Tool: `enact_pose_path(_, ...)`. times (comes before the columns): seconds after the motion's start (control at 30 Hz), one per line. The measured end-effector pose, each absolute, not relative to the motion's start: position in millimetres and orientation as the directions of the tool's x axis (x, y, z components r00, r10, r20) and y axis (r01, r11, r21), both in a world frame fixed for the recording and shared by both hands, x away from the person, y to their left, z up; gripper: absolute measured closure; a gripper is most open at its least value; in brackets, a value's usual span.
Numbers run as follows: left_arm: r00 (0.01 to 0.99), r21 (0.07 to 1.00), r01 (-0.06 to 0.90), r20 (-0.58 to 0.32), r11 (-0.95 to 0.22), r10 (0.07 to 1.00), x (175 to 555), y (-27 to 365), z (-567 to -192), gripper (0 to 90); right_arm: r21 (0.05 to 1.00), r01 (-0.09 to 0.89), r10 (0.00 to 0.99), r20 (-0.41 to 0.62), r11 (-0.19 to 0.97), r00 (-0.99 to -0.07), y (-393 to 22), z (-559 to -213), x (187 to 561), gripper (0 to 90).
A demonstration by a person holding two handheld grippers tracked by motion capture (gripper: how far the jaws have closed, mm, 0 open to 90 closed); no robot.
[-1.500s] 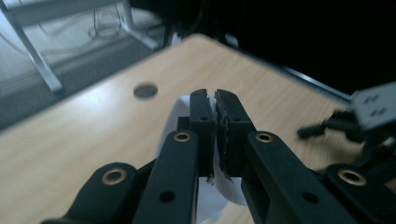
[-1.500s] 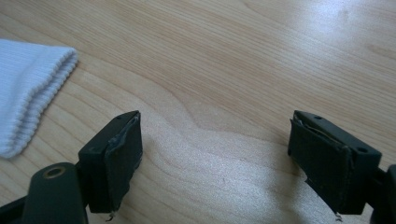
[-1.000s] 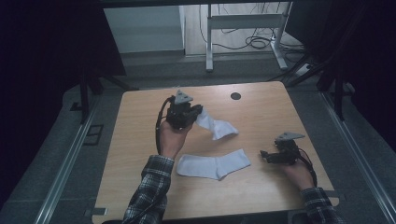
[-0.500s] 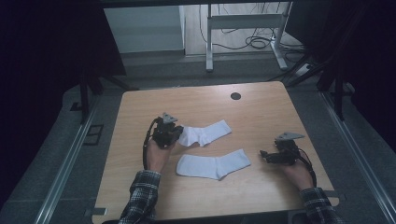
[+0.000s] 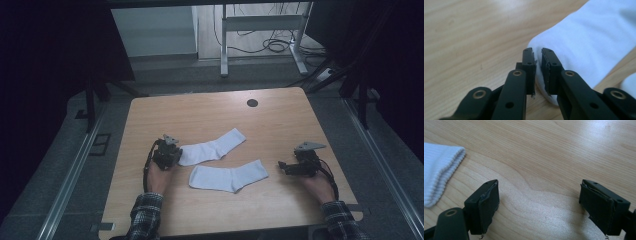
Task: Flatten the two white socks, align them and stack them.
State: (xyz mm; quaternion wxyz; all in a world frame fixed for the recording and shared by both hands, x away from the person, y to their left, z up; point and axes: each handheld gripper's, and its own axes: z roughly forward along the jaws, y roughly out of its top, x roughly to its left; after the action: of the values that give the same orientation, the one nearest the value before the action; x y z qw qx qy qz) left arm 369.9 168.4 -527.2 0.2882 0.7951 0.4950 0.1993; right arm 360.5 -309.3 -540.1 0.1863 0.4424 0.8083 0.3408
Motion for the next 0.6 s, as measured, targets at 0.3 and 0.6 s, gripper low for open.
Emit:
enact_pose_path(0.3,0.371,0.726,0.647,-0.031,-0.234,0.928,363,181,-527,60.7,0.709,0.592,0.840,-0.002,0.384,-0.542,-309,-539,361,16.2)
enact_pose_path(0.6,0.381,0.719,0.649,-0.022,-0.250,0.924,361,181,-542,54.4,0.695,0.600,0.834,0.000,0.397,-0.552,-308,-538,361,13.6)
